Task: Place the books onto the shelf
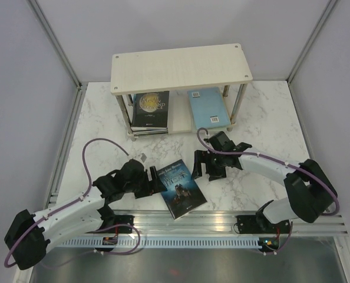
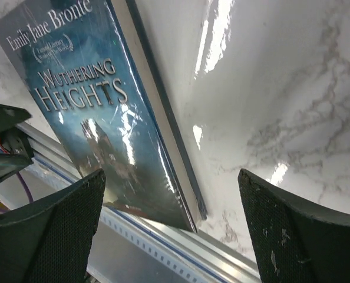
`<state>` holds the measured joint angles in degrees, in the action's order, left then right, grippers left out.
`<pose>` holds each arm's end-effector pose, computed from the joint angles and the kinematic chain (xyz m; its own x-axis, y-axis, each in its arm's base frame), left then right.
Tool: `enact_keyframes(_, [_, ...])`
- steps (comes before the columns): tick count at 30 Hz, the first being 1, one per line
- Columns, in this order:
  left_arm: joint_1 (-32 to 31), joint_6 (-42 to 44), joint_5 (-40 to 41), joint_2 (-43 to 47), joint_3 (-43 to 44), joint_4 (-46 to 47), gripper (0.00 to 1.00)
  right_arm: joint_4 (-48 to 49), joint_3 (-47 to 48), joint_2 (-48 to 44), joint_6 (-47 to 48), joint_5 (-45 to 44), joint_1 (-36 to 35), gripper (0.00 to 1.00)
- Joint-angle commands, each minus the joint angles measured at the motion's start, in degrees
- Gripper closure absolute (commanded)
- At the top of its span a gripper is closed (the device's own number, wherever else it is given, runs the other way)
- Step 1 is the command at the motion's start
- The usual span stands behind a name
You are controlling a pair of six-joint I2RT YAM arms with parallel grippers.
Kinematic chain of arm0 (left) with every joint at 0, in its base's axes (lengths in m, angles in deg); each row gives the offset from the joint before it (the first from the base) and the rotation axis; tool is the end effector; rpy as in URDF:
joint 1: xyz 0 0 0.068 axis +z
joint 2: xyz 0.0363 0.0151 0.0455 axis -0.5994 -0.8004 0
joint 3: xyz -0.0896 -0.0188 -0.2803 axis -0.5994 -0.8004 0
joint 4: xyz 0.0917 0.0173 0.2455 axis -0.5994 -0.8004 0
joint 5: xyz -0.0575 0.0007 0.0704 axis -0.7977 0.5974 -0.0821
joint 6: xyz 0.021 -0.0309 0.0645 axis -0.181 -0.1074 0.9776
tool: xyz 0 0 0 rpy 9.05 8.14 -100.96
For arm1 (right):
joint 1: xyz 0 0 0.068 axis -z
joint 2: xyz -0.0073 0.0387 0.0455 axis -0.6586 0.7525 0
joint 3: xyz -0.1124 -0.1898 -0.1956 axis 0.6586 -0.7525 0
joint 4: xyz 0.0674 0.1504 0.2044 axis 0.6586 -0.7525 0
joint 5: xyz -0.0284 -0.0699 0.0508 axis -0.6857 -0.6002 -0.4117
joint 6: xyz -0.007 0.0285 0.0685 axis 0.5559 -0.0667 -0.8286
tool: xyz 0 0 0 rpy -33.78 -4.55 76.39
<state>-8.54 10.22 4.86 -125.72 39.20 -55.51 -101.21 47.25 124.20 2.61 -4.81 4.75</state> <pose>0.1137 -0.1251 0.1781 -0.9188 -0.2284 -0.3220 0.0125 0.7984 -0.6021 0.2026 0.1760 0.1777 -0.9845 -0.0299 -0.1728 -0.1149 0.8544 0.5068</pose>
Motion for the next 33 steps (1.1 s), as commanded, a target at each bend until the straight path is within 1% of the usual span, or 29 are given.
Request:
enact_keyframes(1, [0.01,-9.38,3.01,3.51,-5.59,2.65,0.16,11.33,0.95,3.97,1.6,2.62,0.24,0.04])
enact_keyframes(2, [0.01,-10.27,3.62,3.34,-7.6,2.92,0.16,12.29,0.86,5.02,1.6,3.32,0.32,0.04])
enact_keyframes(6, [0.01,-13.44,3.98,-0.08,-10.52,3.88,0.16,17.57,-1.24,9.86,0.19,5.16,0.24,0.05])
enact_keyframes(7, [0.01,-14.05,4.15,-1.13,-11.74,6.24,0.16,20.01,-2.03,10.3,-0.77,5.69,0.24,0.05])
enact_keyframes(8, [0.01,-14.32,4.24,-1.75,-12.45,7.92,0.16,20.04,-2.91,10.74,-1.21,5.96,0.24,0.05])
enact_keyframes(9, [0.01,-14.58,4.33,-2.45,-13.15,10.19,0.15,22.74,-4.66,11.44,-1.74,6.83,0.24,0.05])
enact_keyframes(12, [0.01,-16.6,3.19,-6.93,-16.67,21.43,0.15,28.28,-8.35,13.82,-3.93,9.11,0.32,0.06])
enact_keyframes(13, [0.01,-17.82,2.4,-8.95,-17.63,25.12,0.17,29.95,-9.5,14.43,-4.72,9.82,0.24,0.07])
enact_keyframes(14, [0.01,-18.45,1.18,-12.18,-19.12,31.51,0.18,32.75,-10.38,15.48,-6.38,10.61,0.24,0.08])
enact_keyframes(15, [0.01,-18.97,0.55,-14.04,-19.48,33.92,0.19,33.91,-12.13,16.01,-7.1,11.05,0.15,0.09])
enact_keyframes(18, [-0.08,-19.85,-1.21,-17.04,-20.98,42.63,0.25,36.82,-14.6,16.2,-8.42,12.46,0.32,0.18])
enact_keyframes(19, [-0.08,-20.21,-1.38,-16.88,-21.68,44.04,0.3,36.91,-14.87,16.11,-8.51,12.73,0.32,0.27])
enact_keyframes(21, [-0.08,-20.21,-1.65,-14.52,-21.86,45.72,0.34,36.91,-15.92,15.14,-8.25,12.9,0.32,0.34])
enact_keyframes(22, [-0.08,-20.12,-1.65,-13.2,-21.77,45.73,0.44,36.91,-16.19,14.79,-8.25,12.9,0.15,0.38])
enact_keyframes(24, [-0.07,-20.03,-1.3,-10.39,-21.69,43.98,0.56,36.65,-16.45,13.65,-8.25,12.9,0.24,0.39])
enact_keyframes(25, [-0.08,-20.03,-1.04,-6.98,-21.16,42.58,0.74,36.39,-16.45,13.39,-8.25,12.9,0.24,0.4])
enact_keyframes(27, [-0.08,-20.03,-0.25,-3.88,-20.46,39.5,0.94,35.6,-15.93,12.51,-8.16,12.82,0.24,0.4])
enact_keyframes(28, [0.01,-19.6,0.28,-1.17,-19.58,35.74,0.98,35.25,-15.67,12.07,-8.25,12.82,0.24,0.39])
enact_keyframes(30, [-0.08,-18.81,0.28,1.57,-18.88,34.05,0.98,33.32,-14.61,9.96,-8.16,12.82,0.58,0.36])
enact_keyframes(31, [-0.08,-18.54,0.37,4.19,-17.92,31.6,0.98,32.27,-14.26,8.65,-8.16,12.64,0.67,0.29])
enact_keyframes(33, [0.01,-17.41,0.64,6.67,-16.42,28.78,0.98,27.88,-13.12,2.95,-7.81,11.77,1.72,0.18])
